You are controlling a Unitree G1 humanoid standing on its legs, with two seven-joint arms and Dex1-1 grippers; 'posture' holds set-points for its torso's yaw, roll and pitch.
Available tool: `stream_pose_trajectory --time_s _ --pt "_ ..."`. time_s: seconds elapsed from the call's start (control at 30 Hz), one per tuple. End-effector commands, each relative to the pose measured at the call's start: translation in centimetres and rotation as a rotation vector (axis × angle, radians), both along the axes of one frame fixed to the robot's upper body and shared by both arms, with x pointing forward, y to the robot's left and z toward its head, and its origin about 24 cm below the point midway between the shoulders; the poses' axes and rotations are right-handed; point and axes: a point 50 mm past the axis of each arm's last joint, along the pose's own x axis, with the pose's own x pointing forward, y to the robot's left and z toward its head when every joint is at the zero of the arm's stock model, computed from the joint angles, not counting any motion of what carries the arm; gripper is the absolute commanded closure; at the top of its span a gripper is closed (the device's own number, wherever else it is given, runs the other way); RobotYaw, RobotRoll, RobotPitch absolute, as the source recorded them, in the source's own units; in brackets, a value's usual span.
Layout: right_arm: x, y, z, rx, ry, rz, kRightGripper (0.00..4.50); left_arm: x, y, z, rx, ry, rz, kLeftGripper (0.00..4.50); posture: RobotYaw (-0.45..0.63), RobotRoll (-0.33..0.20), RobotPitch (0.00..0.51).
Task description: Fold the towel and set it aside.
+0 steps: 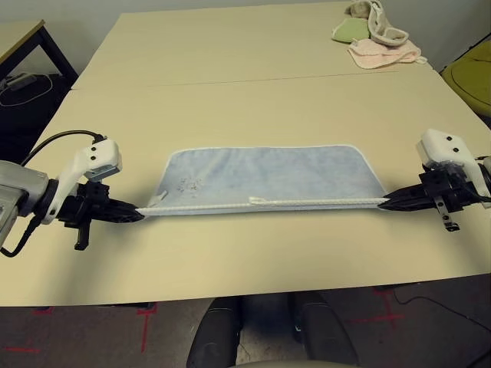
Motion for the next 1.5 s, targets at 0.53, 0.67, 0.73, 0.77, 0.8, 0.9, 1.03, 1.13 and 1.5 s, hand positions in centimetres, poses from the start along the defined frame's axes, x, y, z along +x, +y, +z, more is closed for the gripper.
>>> stream_pose_trajectory --time_s 0.53,0.67,0.73,0.77,0.8,0.9,1.03,1.13,1.5 --pt "-0.7 -1.4 -1.4 -0.183 0.037 0.015 4.50 -0.9 1.2 -0.3 0.091 0.072 0.019 4.45 0.05 0.000 0.165" --pt "-0.3 -1.0 -1.7 -0.207 0.011 0.040 4.50 -0.9 1.3 -0.7 0.109 0.075 0.009 4.45 0.06 0.000 0.163" --pt "-0.2 -1.0 -1.8 -0.221 0.005 0.051 4.50 -0.9 1.3 -0.8 0.118 0.078 0.006 4.45 0.06 0.000 0.162" --pt "-0.1 -1.0 -1.9 -0.228 0.003 0.055 4.50 -0.9 1.3 -0.8 0.124 0.079 0.003 4.45 0.06 0.000 0.161" --pt "-0.1 -0.9 -2.0 -0.237 0.002 0.062 4.50 -0.9 1.4 -0.8 0.133 0.081 0.000 4.45 0.06 0.000 0.161" --pt "0.0 -0.9 -2.1 -0.247 0.008 0.078 4.50 -0.9 1.5 -0.9 0.142 0.085 -0.008 4.45 0.06 0.000 0.159" --pt "-0.2 -0.7 -2.3 -0.246 0.036 0.093 4.50 -0.9 1.4 -1.0 0.144 0.092 -0.015 4.45 0.06 0.000 0.160" --pt "-0.5 -0.7 -2.3 -0.241 0.059 0.101 4.50 -1.0 1.4 -1.0 0.147 0.104 -0.026 4.45 0.06 0.000 0.161" --pt "0.4 -0.8 -2.0 -0.258 0.005 0.092 4.50 0.7 1.3 -0.3 0.160 0.030 -0.033 4.45 0.05 0.000 0.161"
